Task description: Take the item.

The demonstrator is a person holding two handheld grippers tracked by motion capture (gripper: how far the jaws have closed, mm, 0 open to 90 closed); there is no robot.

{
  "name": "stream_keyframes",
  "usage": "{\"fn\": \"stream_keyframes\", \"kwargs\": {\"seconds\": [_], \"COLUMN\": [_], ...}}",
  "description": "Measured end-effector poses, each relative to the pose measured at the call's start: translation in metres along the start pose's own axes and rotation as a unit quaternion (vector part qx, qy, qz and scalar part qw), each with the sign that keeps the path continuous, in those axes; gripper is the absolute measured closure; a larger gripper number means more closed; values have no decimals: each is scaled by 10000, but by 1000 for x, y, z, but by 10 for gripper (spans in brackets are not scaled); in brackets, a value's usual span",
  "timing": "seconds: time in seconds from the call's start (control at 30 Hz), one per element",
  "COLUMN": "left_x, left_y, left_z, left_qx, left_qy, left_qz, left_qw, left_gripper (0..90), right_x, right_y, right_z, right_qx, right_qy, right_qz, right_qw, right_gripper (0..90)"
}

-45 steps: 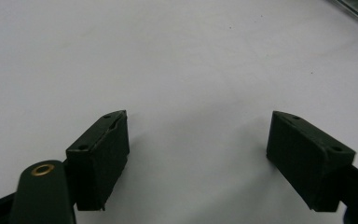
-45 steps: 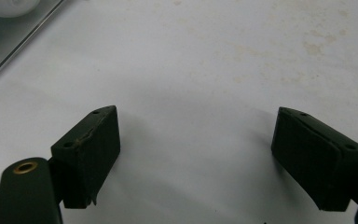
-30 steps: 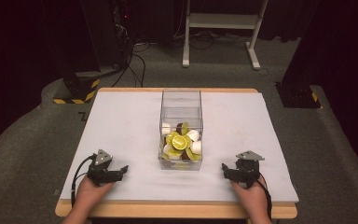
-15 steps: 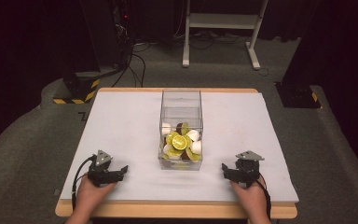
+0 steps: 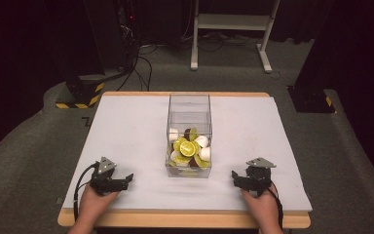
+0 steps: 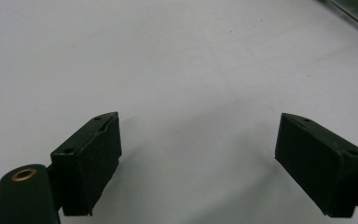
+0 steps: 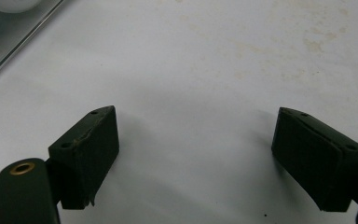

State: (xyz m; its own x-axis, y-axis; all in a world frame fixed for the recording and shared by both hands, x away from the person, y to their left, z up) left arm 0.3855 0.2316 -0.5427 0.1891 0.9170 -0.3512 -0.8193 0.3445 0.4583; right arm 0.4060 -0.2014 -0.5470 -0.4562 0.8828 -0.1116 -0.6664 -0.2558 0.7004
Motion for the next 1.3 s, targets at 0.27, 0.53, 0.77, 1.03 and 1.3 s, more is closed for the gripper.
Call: {"fn": "stream_keyframes", "kwargs": {"seconds": [0.27, 0.53, 0.77, 1.03, 1.3], "left_x": [-8, -19, -27, -34, -42], "left_y": [6, 11, 16, 19, 20], "left_z": [4, 6, 9, 10, 8], "left_qx": [-106, -170, -194, -269, -244], "left_qy": [-13, -63, 17, 39, -84], "left_qz": [-292, -563, -779, -983, -1110], "left_qw": [9995, 9983, 9968, 9948, 9935], "left_gripper": [149, 149, 151, 151, 151], "right_x": [0, 0, 0, 0, 0], "right_y": [0, 0, 0, 0, 0], "right_z": [0, 0, 0, 0, 0], "right_qx": [-3, 0, -3, -3, -3], "right_qy": [-3, -3, -4, -5, -6], "right_qz": [0, 3, 1, 1, 3], "right_qw": [10000, 10000, 10000, 10000, 10000], "right_gripper": [146, 147, 146, 146, 146]}}
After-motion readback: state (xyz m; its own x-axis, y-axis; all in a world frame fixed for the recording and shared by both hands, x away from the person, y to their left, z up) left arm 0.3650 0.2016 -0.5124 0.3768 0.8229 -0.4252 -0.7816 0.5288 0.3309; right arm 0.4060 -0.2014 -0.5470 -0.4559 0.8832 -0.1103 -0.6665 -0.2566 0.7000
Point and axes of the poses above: each handheld gripper's, and its own axes: y roughly backward along the jaws, z roughly out of its top, x roughly to its left, the point moved 6 cm from there along -y, roughly forward along the jaws, and after that the axes turned 7 degrees about y, right-handed, at the moved point
